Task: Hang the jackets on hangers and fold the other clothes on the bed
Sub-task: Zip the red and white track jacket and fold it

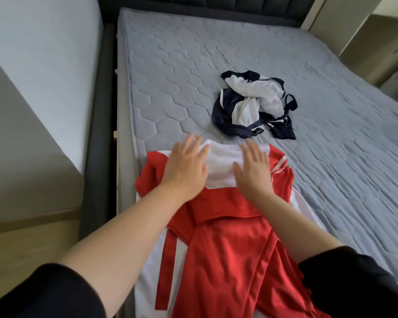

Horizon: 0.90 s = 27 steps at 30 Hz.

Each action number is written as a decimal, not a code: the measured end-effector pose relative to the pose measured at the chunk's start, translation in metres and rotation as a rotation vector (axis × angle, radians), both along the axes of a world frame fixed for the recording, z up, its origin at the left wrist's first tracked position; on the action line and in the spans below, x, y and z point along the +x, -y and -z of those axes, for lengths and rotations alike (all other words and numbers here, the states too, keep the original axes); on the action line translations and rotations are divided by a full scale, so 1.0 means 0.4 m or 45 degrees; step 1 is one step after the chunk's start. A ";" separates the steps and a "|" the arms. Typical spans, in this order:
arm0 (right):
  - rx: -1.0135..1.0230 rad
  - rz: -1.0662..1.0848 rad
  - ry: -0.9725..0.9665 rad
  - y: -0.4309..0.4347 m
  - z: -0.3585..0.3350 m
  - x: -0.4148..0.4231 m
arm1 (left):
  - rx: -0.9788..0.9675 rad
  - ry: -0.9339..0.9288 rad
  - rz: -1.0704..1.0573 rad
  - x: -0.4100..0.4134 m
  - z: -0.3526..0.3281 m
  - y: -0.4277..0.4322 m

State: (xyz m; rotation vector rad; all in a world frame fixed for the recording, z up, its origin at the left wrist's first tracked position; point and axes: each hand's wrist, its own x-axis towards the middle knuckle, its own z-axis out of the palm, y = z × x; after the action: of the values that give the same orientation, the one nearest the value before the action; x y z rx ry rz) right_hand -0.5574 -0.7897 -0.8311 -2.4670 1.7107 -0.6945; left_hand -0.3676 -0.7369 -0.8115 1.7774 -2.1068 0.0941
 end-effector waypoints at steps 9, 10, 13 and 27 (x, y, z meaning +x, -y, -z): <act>0.523 0.283 -0.510 -0.019 0.130 -0.158 | 0.599 0.230 -0.278 0.081 0.173 -0.111; 0.545 0.298 -0.511 -0.017 0.125 -0.150 | 0.603 0.205 -0.289 0.074 0.162 -0.110; 0.539 0.374 -0.364 -0.024 0.093 -0.094 | 0.488 0.123 -0.324 0.041 0.108 -0.105; 0.544 -0.097 -0.209 -0.175 0.141 -0.109 | -0.050 0.164 0.410 -0.062 0.076 -0.206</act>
State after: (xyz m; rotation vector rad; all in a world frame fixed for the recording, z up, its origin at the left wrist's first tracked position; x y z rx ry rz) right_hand -0.6010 -0.7197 -0.8873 -2.3164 1.5980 -0.1007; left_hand -0.3925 -0.6543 -0.8419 1.4218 -2.4358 0.1650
